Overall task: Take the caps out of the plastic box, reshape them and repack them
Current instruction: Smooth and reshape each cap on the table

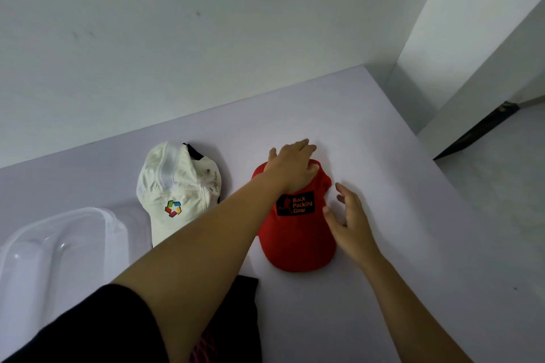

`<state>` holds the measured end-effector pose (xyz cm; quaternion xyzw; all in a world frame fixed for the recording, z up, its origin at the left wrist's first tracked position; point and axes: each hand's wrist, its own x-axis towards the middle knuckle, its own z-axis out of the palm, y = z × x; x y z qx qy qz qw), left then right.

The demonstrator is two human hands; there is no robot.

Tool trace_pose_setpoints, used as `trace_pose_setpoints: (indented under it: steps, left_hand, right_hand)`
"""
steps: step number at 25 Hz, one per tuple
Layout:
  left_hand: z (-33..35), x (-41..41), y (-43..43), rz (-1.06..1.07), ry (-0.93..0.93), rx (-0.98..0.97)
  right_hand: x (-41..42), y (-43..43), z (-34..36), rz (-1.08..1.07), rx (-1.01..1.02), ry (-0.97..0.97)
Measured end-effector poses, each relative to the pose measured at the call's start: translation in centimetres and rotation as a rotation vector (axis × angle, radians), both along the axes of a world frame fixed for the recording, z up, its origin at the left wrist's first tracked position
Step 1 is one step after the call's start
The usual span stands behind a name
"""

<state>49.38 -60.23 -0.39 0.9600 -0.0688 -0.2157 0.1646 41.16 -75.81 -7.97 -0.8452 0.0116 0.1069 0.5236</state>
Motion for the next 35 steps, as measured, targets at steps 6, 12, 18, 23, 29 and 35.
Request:
trace_pose_setpoints:
  steps: [6, 12, 18, 23, 29, 35]
  left_hand:
    - [-0.6, 0.6, -0.4, -0.003, 0.096, 0.072]
    - [0.2, -0.2, -0.2, -0.09, -0.006, -0.145]
    - [0.4, -0.7, -0.3, -0.232, -0.146, -0.001]
    - [0.8, -0.7, -0.5, -0.287, -0.219, 0.178]
    - [-0.4, -2.0, 1.9, 0.675, -0.275, -0.536]
    - [-3.8, -7.3, 1.8, 0.963, 0.318, -0.533]
  right_hand:
    - [2.2, 0.6, -0.3, 0.011, 0.074, 0.046]
    - [2.9, 1.9, -0.3, -0.052, 0.193, -0.003]
    - [2.8, 2.5, -0.6, -0.276, 0.139, -0.045]
    - [2.6, 3.1, -0.1, -0.309, 0.124, -0.087]
    - [1.6, 2.0, -0.7, -0.45, 0.218, -0.038]
    - [2.0, 1.5, -0.3, -0.449, 0.375, 0.017]
